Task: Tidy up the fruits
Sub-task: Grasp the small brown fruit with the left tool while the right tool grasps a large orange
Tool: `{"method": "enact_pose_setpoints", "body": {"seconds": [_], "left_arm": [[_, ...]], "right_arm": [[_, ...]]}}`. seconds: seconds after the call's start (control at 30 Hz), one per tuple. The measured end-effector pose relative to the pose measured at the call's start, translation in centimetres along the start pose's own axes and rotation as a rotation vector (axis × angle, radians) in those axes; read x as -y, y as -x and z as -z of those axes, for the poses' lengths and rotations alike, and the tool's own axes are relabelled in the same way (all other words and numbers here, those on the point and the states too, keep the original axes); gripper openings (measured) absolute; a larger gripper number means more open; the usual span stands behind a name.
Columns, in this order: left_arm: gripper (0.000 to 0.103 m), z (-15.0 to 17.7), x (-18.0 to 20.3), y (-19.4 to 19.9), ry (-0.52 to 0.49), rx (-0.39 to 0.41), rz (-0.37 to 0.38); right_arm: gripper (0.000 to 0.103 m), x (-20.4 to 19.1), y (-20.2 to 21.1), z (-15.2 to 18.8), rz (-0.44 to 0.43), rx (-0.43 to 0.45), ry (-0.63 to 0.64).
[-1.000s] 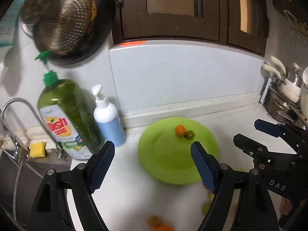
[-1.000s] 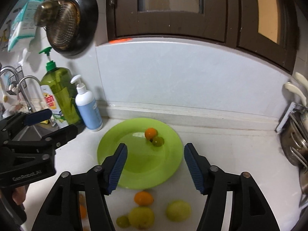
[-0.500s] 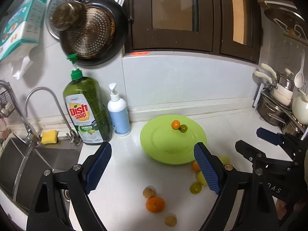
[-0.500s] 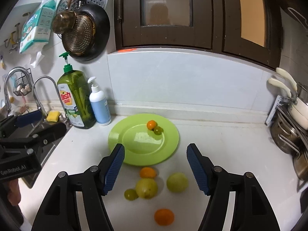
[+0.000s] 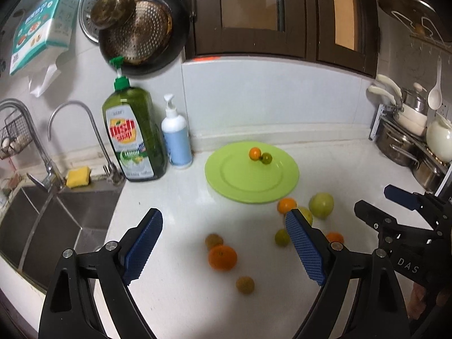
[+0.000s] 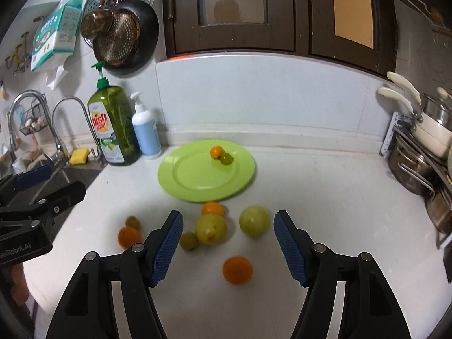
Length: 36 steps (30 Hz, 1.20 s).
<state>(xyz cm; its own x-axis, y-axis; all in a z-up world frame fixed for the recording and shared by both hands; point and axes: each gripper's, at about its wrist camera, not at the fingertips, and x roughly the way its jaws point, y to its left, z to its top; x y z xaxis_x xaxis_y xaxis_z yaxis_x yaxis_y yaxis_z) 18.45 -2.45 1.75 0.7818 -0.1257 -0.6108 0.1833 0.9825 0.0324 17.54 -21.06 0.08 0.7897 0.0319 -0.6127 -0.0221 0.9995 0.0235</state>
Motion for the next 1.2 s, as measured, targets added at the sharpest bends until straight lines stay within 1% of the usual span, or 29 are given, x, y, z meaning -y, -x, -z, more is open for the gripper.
{"method": "enact_pose_setpoints", "body": {"seconds": [0.07, 0.2, 0.33, 0.47, 0.6, 0.7, 0.83, 0.9, 1.07, 1.2], "left_arm": [[0.089, 1.0, 0.2, -0.2, -0.010, -0.010, -0.019], [0.089, 2.7, 0.5, -0.6, -0.019, -0.033, -0.034], [0.089, 4.3, 0.5, -1.6, 0.000, -0.093, -0.023], [0.089, 5.6, 0.8, -2.5, 0.000, -0.129, -0.034], [0.089, 7.1, 1.2, -3.8, 0.014, -0.185, -0.022], [0.085, 7.8, 1.6, -4.6, 0.006, -0.204, -0.032], [0.084, 8.5, 2.1, -5.5, -0.001, -0.224, -0.027], [0.080, 8.8, 2.4, -5.9, -0.001, -0.237, -0.022], [0.074, 9.2, 2.6, -6.9, 0.009, -0.252, -0.017], [0.062, 9.3, 2.6, -7.6, 0.022, -0.263, -0.005]], "right_arm": [[0.068, 0.0, 0.0, 0.9, 0.008, -0.006, 0.010], [0.068, 0.0, -0.2, 2.3, 0.016, -0.021, 0.017], [0.068, 0.2, -1.0, 3.7, 0.012, -0.059, 0.015], [0.068, 0.4, -2.0, 4.9, 0.007, -0.110, 0.010], [0.068, 0.6, -3.1, 6.0, 0.007, -0.154, 0.009], [0.068, 0.9, -3.9, 6.7, 0.007, -0.180, 0.010], [0.068, 1.4, -4.8, 7.2, 0.008, -0.201, 0.006], [0.067, 1.6, -5.3, 7.4, 0.003, -0.212, 0.008], [0.067, 1.9, -6.5, 7.8, -0.015, -0.232, 0.010], [0.067, 1.6, -7.1, 7.5, -0.014, -0.221, 0.041]]}}
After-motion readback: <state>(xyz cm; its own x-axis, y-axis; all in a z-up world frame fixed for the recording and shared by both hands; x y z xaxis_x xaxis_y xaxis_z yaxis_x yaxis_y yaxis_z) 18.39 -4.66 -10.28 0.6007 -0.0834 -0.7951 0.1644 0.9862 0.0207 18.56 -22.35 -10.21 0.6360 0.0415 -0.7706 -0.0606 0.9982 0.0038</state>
